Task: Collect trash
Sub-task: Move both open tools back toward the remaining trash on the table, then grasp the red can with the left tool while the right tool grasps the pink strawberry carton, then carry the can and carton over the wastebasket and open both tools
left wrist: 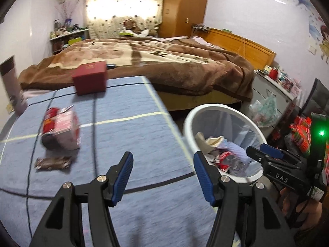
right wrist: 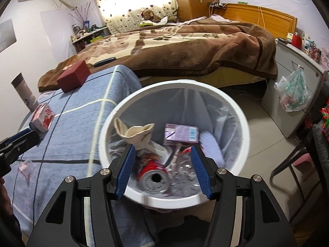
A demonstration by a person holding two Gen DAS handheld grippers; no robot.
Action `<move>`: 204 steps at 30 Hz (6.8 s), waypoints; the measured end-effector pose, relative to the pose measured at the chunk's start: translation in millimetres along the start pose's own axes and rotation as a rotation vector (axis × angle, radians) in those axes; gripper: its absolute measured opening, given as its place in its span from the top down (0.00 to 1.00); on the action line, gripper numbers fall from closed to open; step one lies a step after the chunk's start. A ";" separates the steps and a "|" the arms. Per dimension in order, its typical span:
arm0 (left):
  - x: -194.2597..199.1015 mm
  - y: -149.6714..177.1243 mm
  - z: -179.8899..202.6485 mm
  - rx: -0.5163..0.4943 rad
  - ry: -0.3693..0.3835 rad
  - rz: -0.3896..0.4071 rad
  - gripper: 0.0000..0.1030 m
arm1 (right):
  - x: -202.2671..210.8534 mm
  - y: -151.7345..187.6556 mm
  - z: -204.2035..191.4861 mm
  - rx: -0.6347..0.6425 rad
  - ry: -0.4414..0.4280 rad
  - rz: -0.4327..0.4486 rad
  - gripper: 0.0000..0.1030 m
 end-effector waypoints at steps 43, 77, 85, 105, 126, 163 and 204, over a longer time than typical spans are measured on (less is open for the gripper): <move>45.8 13.8 -253.9 0.251 -0.301 0.032 0.36 | -54.0 -25.9 -245.9 0.310 -0.342 -0.028 0.44; -10.5 -5.1 -256.8 0.307 -0.167 -0.031 0.32 | -101.8 -37.1 -248.4 0.264 -0.284 -0.092 0.58; -35.7 -19.0 -237.3 0.297 -0.122 -0.050 0.31 | -101.2 -39.4 -241.3 0.289 -0.247 -0.054 0.58; -91.0 -16.2 -231.8 0.303 -0.102 -0.134 0.39 | -105.3 -44.4 -229.8 0.285 -0.226 -0.037 0.58; -68.0 -20.9 -224.2 0.278 -0.118 -0.100 0.47 | -94.4 -46.3 -226.7 0.276 -0.238 -0.022 0.58; -7.4 -41.0 -86.2 0.073 -0.037 0.021 0.47 | -21.3 -54.0 -120.9 0.140 -0.132 0.089 0.58; -88.0 -15.4 118.8 -0.105 0.222 -0.132 0.46 | -22.5 -18.2 59.5 -0.011 0.129 -0.025 0.57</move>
Point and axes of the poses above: each gripper's, at about its wrist camera, not at the fingertips, and x roughly against the way its jaws point, z to its right, y to its underside, the point moved 6 cm from there along -x, roughly the way its jaws point, and after that the axes turned 7 degrees about z, right-handed, at the moved point
